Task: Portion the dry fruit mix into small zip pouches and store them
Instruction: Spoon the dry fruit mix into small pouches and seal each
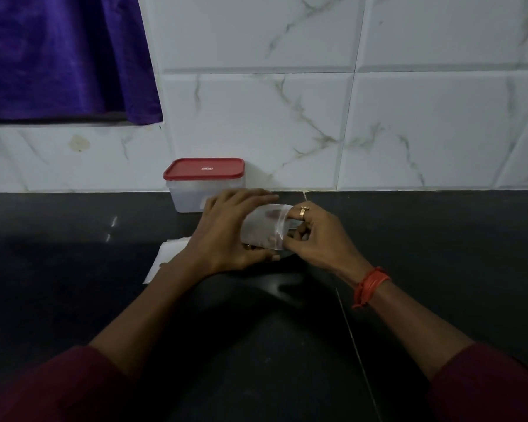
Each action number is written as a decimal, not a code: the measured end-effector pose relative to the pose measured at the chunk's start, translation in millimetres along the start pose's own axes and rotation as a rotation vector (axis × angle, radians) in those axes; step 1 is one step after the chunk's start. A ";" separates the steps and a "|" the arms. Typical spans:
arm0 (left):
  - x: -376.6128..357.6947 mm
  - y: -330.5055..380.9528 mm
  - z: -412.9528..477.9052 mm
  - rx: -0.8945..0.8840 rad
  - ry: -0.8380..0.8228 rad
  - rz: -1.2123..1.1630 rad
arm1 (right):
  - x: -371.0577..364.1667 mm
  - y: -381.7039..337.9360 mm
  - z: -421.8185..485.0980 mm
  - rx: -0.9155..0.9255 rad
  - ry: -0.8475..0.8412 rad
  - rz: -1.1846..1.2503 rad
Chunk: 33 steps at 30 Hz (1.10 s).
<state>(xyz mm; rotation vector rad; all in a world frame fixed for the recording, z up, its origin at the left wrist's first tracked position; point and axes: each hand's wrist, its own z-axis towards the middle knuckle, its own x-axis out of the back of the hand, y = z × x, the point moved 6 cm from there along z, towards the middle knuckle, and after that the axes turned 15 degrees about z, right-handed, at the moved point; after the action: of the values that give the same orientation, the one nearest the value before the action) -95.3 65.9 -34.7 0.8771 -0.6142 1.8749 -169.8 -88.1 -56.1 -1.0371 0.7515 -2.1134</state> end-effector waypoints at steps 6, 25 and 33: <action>-0.9 3.2 -0.6 -0.005 0.020 0.079 | -2.9 -5.6 -0.9 0.048 -0.055 -0.013; 1.7 -53.2 -13.1 0.290 -0.027 -0.289 | 27.0 19.8 -1.8 0.026 0.054 -0.158; -3.7 -64.2 -18.1 0.305 -0.141 -0.398 | 22.1 15.2 2.3 0.053 0.031 -0.183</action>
<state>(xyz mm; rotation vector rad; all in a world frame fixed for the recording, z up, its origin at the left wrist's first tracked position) -42.0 104.5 -45.8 1.2388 -0.2134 1.5719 -173.7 -114.8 -56.0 -1.0817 0.6321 -2.2961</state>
